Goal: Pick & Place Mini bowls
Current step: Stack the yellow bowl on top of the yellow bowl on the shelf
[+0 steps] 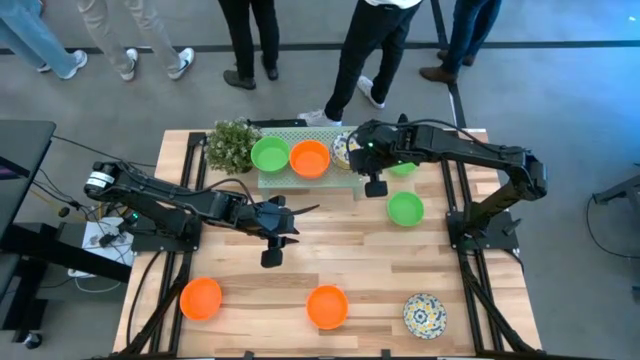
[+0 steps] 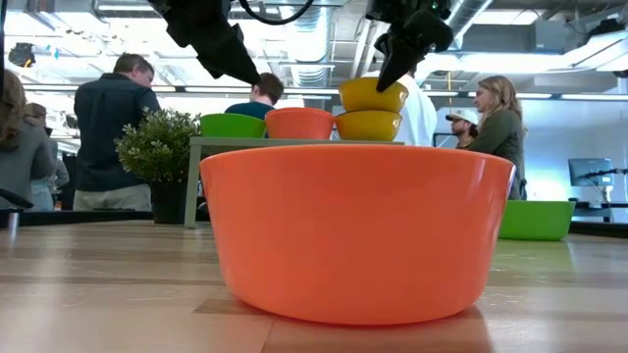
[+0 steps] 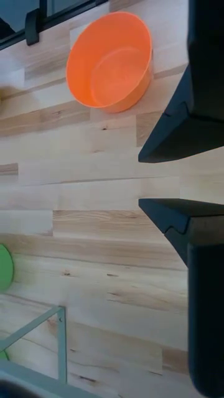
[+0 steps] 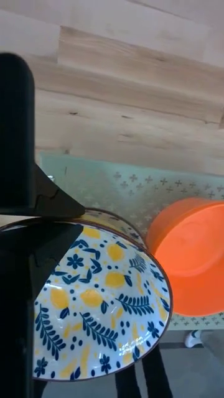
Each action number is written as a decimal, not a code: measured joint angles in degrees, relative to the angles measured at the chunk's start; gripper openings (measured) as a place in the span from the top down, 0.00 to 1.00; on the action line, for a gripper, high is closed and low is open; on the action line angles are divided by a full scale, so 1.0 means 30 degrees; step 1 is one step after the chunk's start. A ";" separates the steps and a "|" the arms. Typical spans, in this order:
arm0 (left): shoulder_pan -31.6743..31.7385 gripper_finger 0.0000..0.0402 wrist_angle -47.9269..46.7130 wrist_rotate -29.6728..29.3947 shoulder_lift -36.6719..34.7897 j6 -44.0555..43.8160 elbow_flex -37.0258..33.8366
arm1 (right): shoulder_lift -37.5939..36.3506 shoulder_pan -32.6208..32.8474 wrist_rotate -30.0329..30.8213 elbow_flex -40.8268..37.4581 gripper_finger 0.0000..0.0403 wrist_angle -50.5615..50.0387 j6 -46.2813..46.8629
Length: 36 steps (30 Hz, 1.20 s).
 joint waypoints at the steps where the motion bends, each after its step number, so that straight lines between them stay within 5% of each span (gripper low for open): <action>1: 0.0000 0.74 0.0000 0.0000 0.0000 0.0000 0.0000 | 0.0000 -0.0002 0.0004 -0.0027 0.99 -0.0026 -0.0002; 36: 0.0007 0.74 0.0277 0.0000 -0.0007 0.0066 0.0000 | -0.0007 -0.0540 -0.0607 -0.1155 0.99 0.1527 0.0193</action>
